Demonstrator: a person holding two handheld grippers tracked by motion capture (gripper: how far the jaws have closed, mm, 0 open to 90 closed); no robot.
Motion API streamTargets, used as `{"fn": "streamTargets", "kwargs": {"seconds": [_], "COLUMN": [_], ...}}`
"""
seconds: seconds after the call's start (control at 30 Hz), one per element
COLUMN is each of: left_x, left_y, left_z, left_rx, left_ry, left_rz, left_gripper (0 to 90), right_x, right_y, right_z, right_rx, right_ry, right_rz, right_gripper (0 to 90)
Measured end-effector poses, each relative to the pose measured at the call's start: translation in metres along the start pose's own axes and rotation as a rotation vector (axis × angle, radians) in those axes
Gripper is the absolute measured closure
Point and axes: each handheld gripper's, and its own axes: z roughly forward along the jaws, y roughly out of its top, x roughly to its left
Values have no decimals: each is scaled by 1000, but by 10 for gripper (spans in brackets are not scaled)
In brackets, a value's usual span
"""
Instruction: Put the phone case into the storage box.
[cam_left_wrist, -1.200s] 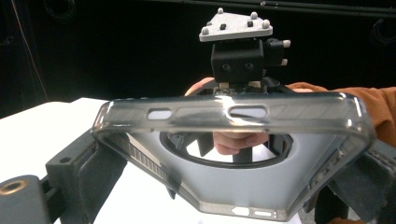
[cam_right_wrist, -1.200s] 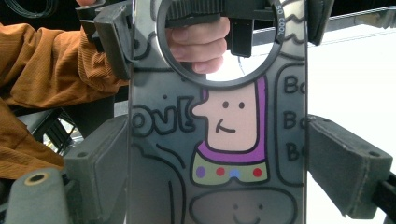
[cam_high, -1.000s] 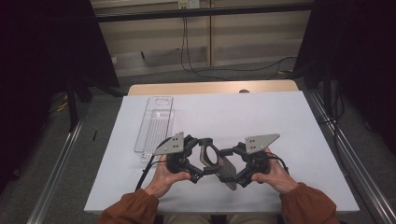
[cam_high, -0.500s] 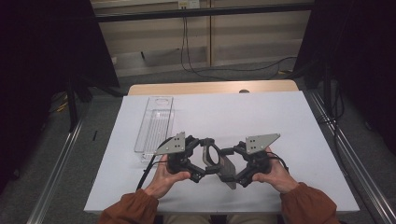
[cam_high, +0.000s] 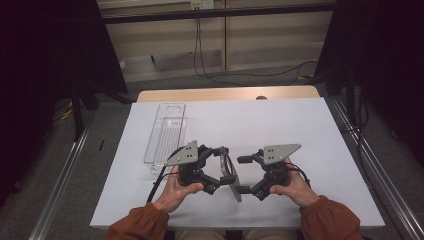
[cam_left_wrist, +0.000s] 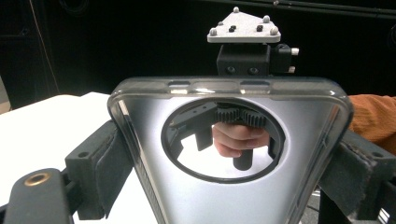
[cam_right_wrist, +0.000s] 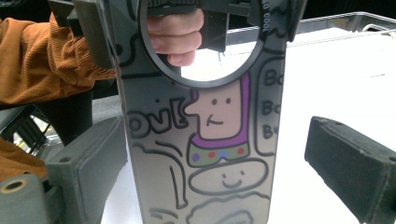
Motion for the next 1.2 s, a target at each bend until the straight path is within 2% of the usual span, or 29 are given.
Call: {"fn": "streamTargets", "kwargs": {"seconds": [0.1, 0.27, 0.3, 0.43, 0.47, 0.53, 0.57, 0.6, 0.67, 0.7, 0.77, 0.83, 0.87, 0.93, 1.0, 1.03, 1.07, 1.13, 1.2], "left_x": [1, 3, 3, 4, 6, 5, 5, 6, 4, 4, 4, 4, 3, 4, 3, 4, 3, 4, 4], "left_y": [1, 2, 2, 1, 2, 1, 1, 1, 0, 1, 1, 2, 3, 3, 4, 5, 4, 5, 5], "left_z": [-2, -7, -7, -10, -12, -13, -12, -14, -13, -15, -16, -18, -19, -22, -25, -26, -26, -29, -31], "left_rx": [9, 3, -2, -7, 21, 27, 15, 32, 6, 28, 16, 12, 27, 21, 25, 29, 19, 25, 32], "left_ry": [22, 57, 56, 95, 96, 116, 131, 133, 166, 192, 190, 210, 228, 227, 257, 254, 292, 294, 314], "left_rz": [13, 4, -3, -10, -2, -9, -14, -10, -25, -17, -24, -32, -30, -35, -35, -30, -35, -43, -41], "left_gripper": [125, 125, 125, 125, 125, 125, 125, 125, 125, 125, 125, 125, 125, 124, 124, 125, 125, 125, 125], "right_x": [0, -1, -1, -4, -5, -6, -6, -6, -6, -7, -7, -6, -5, -3, -2, -1, -2, -2, -2], "right_y": [0, -2, -2, -3, -3, -4, -4, -4, -5, -5, -5, -5, -5, -5, -6, -7, -8, -10, -11], "right_z": [-1, -3, -4, -7, -9, -11, -12, -13, -14, -14, -16, -17, -18, -19, -21, -22, -23, -27, -30], "right_rx": [1, 11, 14, 7, 3, 3, 6, 12, 18, 19, 11, 3, -7, -24, -26, -29, -34, -42, -58], "right_ry": [-13, -23, -33, -64, -78, -101, -109, -121, -150, -161, -182, -192, -221, -275, -320, -332, -345, -379, -388], "right_rz": [3, 10, 11, 27, 32, 35, 38, 41, 46, 45, 54, 54, 54, 48, 50, 57, 60, 74, 74], "right_gripper": [41, 27, 29, 30, 29, 25, 25, 25, 25, 25, 25, 25, 25, 25, 18, 18, 17, 17, 15]}}
